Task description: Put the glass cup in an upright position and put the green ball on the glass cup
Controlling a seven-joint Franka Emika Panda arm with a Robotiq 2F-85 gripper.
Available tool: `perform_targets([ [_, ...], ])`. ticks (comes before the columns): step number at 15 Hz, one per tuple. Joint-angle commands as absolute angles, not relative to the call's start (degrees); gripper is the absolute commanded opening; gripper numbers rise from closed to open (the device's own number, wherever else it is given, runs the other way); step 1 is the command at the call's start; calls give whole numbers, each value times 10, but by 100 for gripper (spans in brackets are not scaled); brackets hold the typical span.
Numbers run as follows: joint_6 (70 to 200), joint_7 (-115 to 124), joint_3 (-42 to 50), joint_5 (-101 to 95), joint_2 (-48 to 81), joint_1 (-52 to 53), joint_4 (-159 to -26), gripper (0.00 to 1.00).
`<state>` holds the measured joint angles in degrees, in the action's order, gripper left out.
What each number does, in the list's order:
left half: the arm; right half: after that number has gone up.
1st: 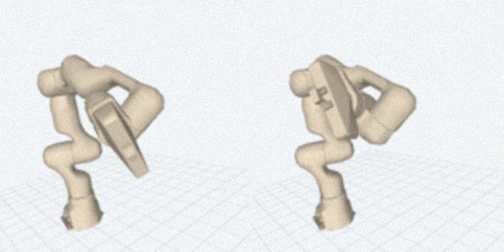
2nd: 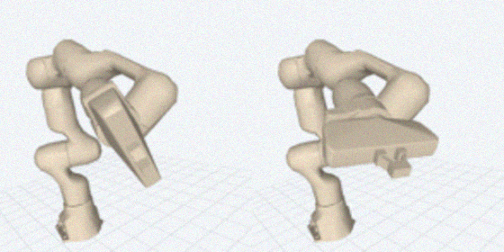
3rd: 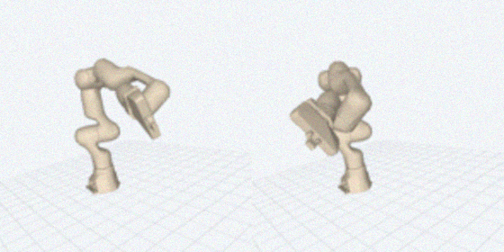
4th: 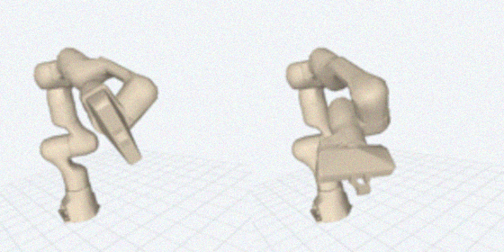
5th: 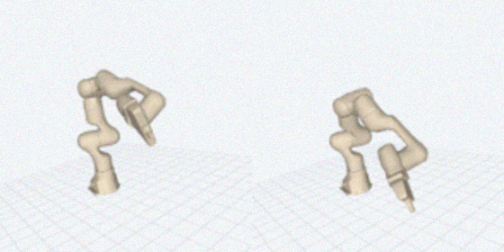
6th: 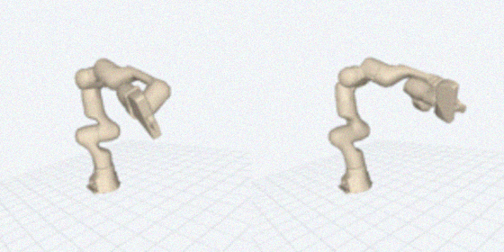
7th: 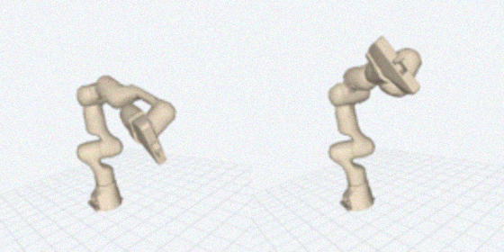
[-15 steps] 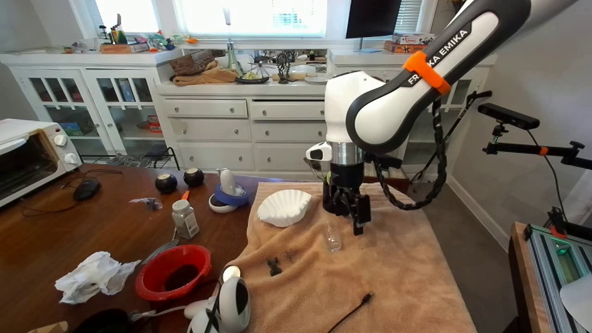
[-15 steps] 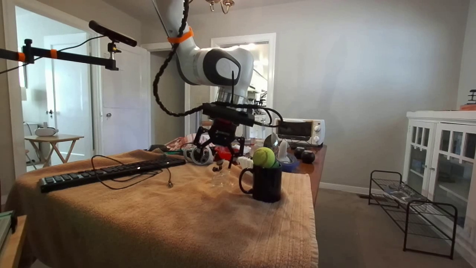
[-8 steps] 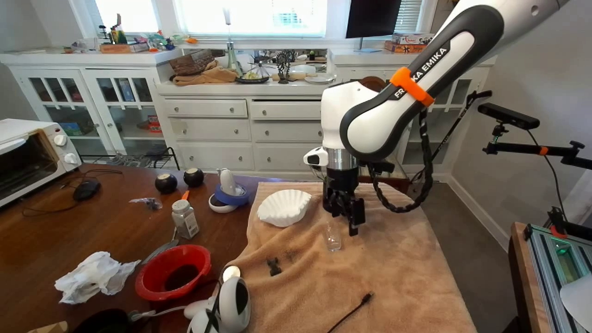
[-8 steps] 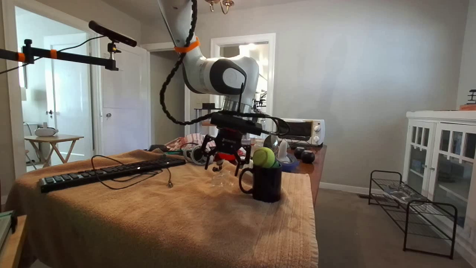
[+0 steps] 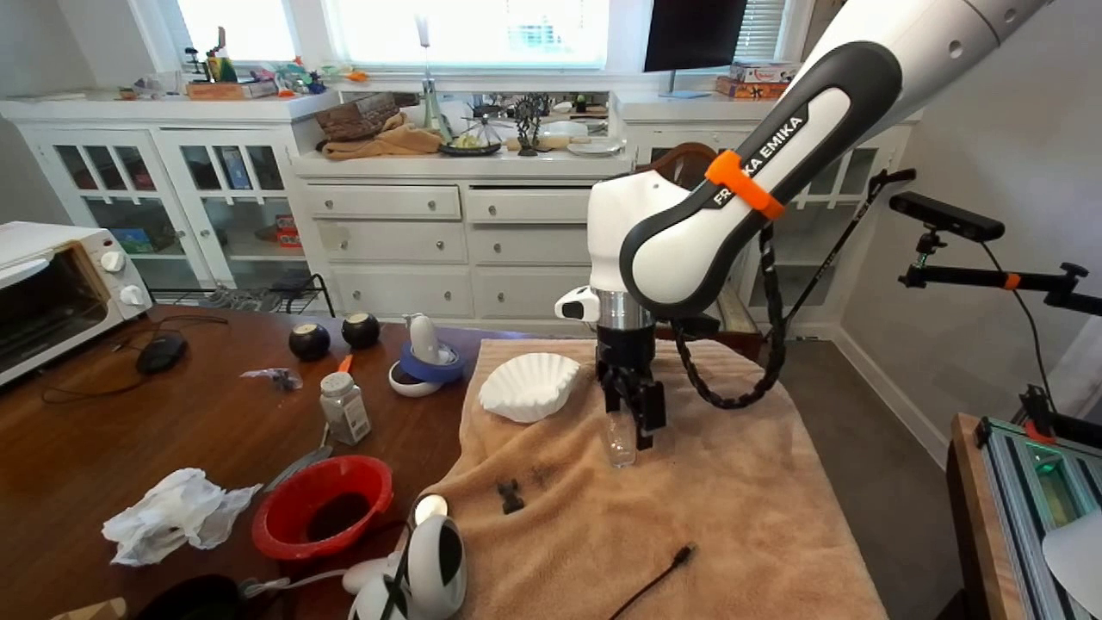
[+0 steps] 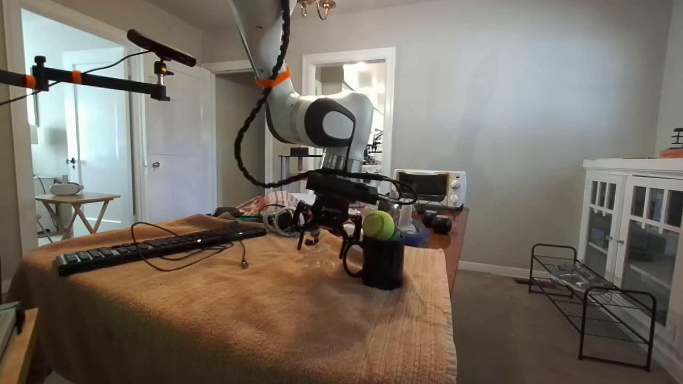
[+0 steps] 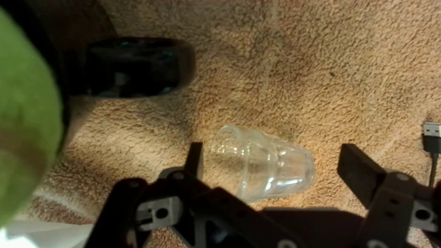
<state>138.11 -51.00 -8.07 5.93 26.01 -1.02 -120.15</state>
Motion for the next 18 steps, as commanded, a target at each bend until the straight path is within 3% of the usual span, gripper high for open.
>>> perform_targets([
  [1,1383,-516,-97,62,279,-22,-1184,100],
  [15,1357,-434,-103,89,239,-21,-1199,100],
  [18,1302,-421,-108,104,241,-30,-1189,99],
])
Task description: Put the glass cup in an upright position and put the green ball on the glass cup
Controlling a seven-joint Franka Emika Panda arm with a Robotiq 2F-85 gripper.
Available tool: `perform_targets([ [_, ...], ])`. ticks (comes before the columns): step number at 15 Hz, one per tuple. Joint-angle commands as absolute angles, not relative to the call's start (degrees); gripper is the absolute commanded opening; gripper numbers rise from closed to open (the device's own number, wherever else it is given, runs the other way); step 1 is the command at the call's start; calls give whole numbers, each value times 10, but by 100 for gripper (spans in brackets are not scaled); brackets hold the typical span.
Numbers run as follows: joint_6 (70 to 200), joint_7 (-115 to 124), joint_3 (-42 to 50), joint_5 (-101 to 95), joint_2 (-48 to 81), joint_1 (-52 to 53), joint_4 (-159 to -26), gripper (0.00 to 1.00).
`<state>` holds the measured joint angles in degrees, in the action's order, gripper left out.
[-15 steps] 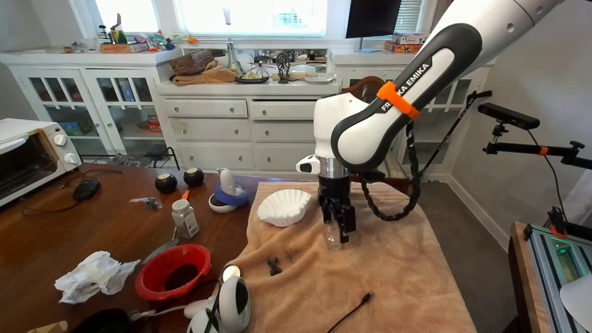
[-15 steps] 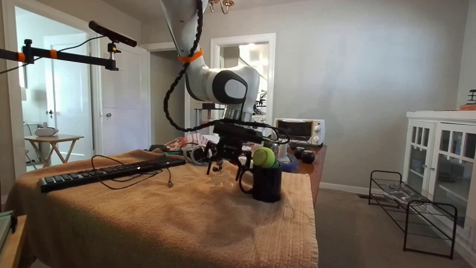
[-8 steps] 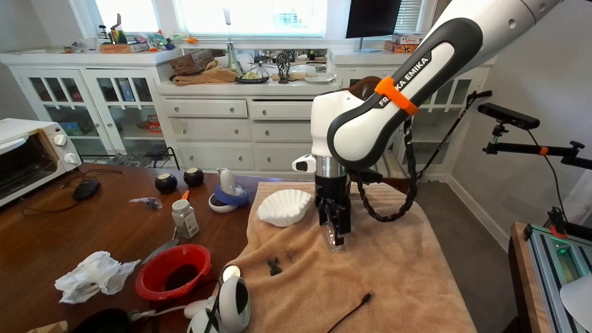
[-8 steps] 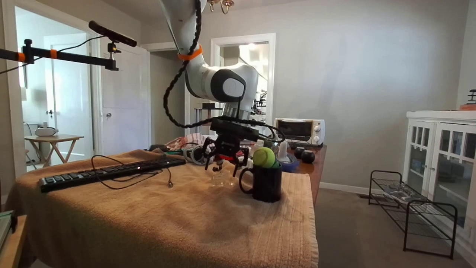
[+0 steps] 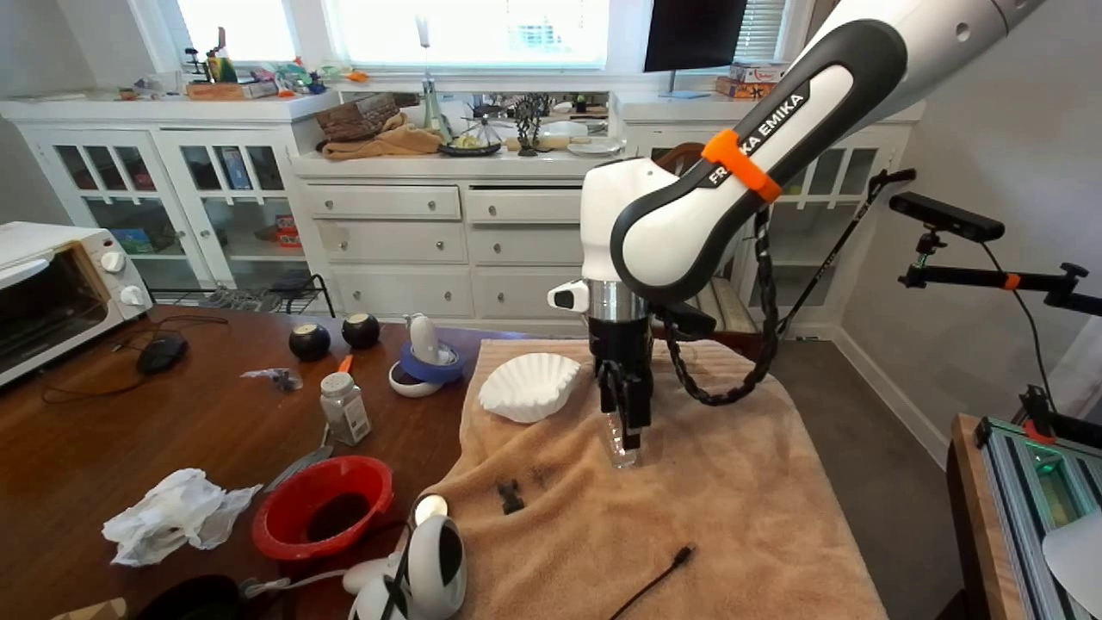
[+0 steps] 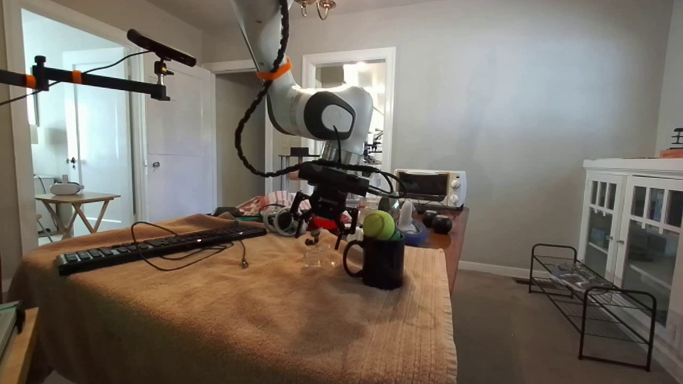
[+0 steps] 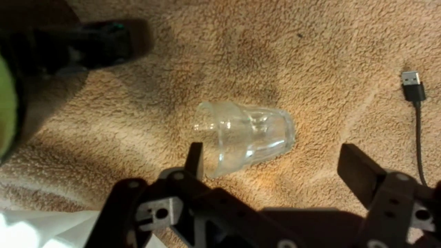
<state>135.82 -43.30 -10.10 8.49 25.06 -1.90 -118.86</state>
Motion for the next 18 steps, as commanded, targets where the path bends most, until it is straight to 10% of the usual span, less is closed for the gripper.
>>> perform_targets([
  [1,1285,-416,-107,107,241,-31,-1188,100],
  [18,1214,-424,-119,132,247,-21,-1165,100],
])
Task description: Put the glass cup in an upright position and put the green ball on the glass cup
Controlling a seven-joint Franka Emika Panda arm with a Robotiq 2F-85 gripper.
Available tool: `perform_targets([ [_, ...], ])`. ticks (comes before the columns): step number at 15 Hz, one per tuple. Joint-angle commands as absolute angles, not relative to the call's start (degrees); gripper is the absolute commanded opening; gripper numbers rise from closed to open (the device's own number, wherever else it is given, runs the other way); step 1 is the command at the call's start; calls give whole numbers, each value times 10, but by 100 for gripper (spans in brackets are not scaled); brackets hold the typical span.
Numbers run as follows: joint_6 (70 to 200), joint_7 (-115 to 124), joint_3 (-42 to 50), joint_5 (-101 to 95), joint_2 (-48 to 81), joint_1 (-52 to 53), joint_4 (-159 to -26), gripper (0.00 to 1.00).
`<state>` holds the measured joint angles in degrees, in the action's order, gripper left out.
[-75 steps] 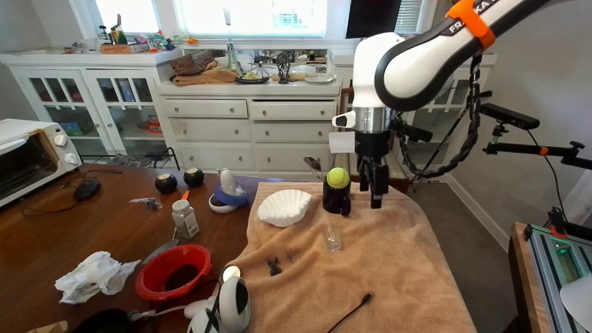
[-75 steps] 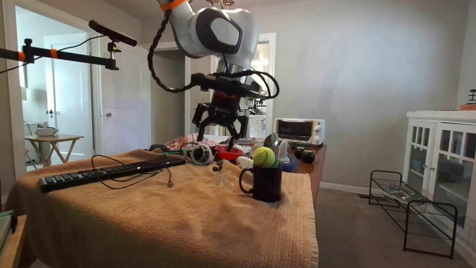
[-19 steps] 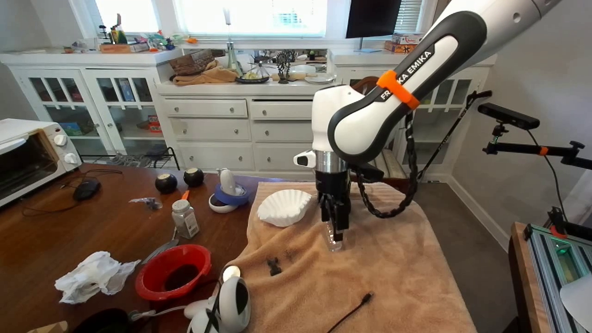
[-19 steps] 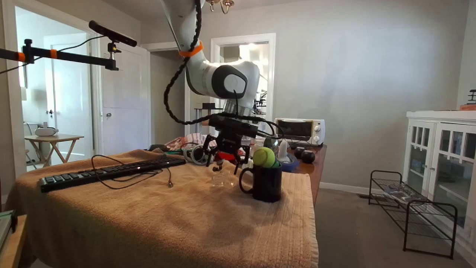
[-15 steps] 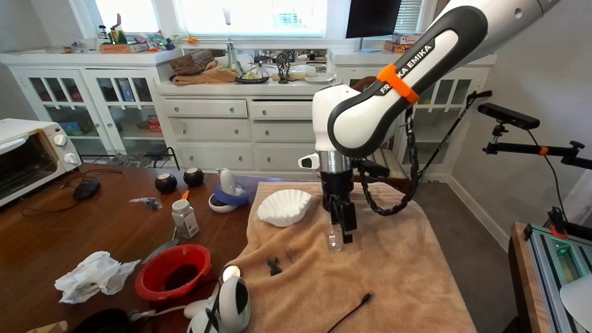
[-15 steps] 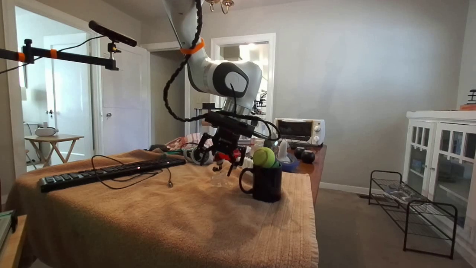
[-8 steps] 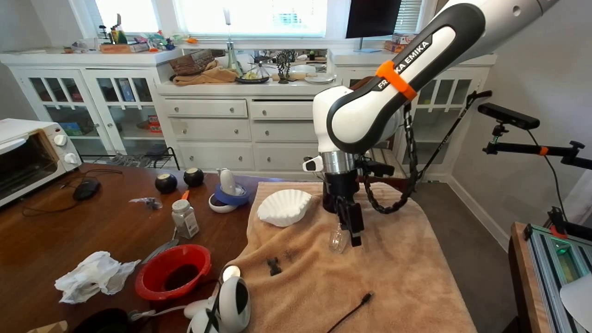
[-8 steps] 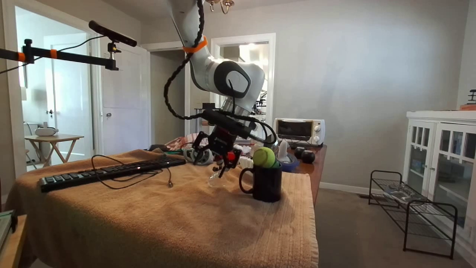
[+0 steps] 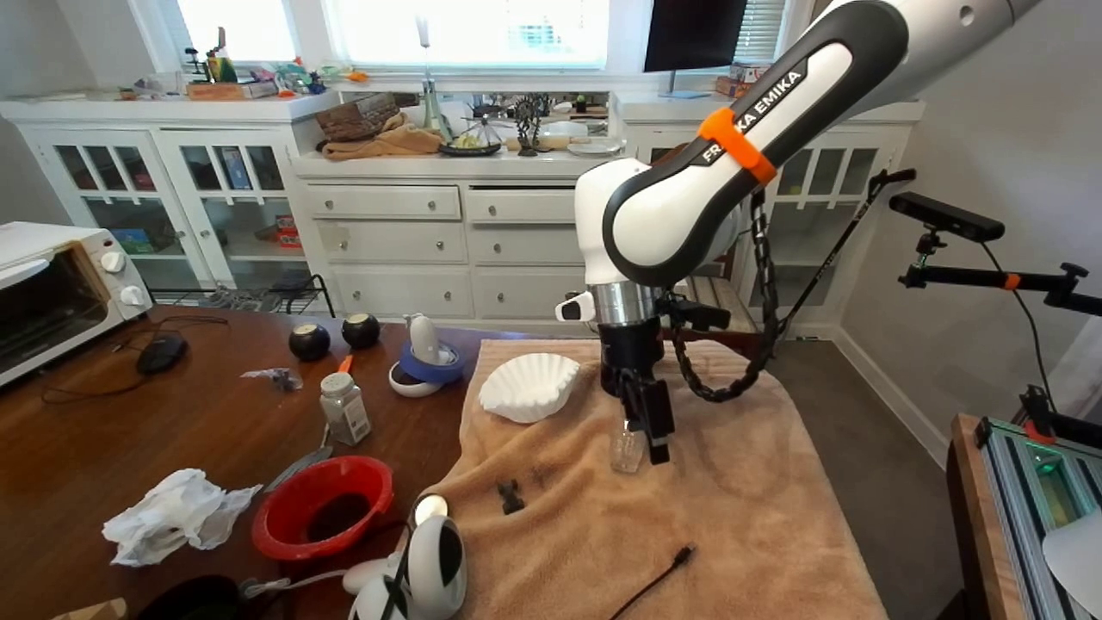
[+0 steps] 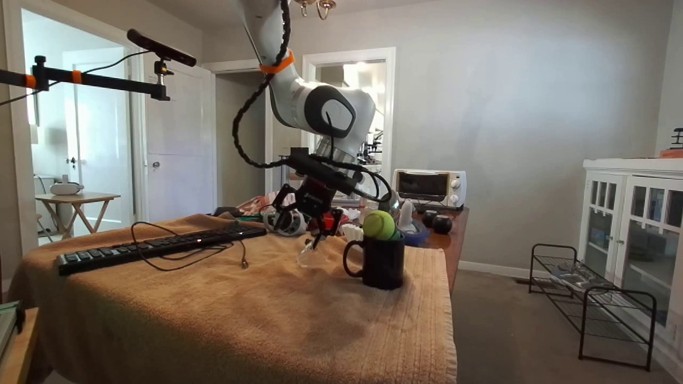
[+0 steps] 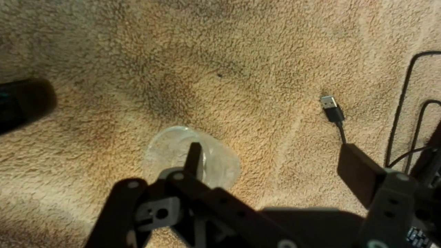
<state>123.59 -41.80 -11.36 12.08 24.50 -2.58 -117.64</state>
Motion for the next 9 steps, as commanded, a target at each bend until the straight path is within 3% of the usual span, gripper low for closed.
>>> perform_targets([
  [1,1213,-423,-122,131,247,-19,-1164,100],
  [9,1204,-426,-134,131,245,-8,-1162,100],
])
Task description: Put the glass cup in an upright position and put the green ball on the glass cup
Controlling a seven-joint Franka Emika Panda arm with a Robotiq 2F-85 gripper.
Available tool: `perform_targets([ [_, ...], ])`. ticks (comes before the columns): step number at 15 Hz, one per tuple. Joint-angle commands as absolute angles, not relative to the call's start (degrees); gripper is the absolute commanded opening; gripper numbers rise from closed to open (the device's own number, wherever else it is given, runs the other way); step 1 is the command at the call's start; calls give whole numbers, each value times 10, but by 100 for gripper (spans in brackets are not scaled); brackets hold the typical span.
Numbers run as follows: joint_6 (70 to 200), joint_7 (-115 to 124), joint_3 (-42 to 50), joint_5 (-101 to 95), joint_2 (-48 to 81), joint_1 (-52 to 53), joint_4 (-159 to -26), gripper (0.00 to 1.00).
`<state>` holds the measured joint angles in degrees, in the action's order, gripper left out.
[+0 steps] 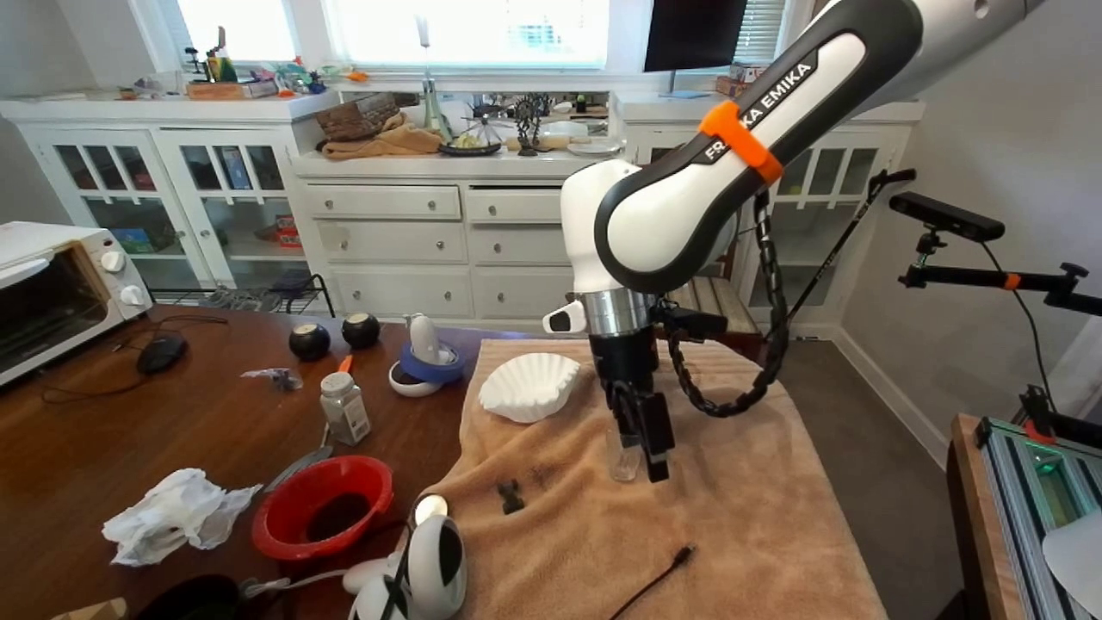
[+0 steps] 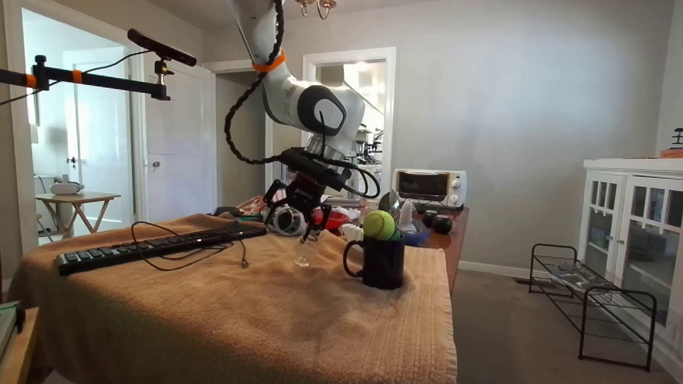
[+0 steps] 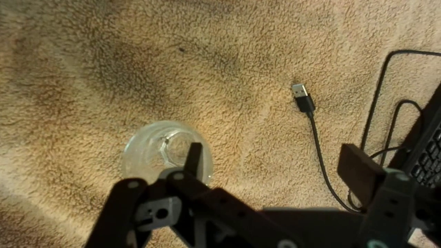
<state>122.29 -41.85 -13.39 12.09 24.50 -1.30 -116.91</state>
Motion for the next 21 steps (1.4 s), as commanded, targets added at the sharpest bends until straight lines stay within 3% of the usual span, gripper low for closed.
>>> perform_targets([
  [1,1204,-426,-135,132,246,-7,-1162,100],
  [11,1188,-421,-139,121,249,8,-1151,100],
  [16,1184,-385,-119,39,195,31,-1128,100],
  [21,1266,-331,-91,-14,110,26,-1147,100],
])
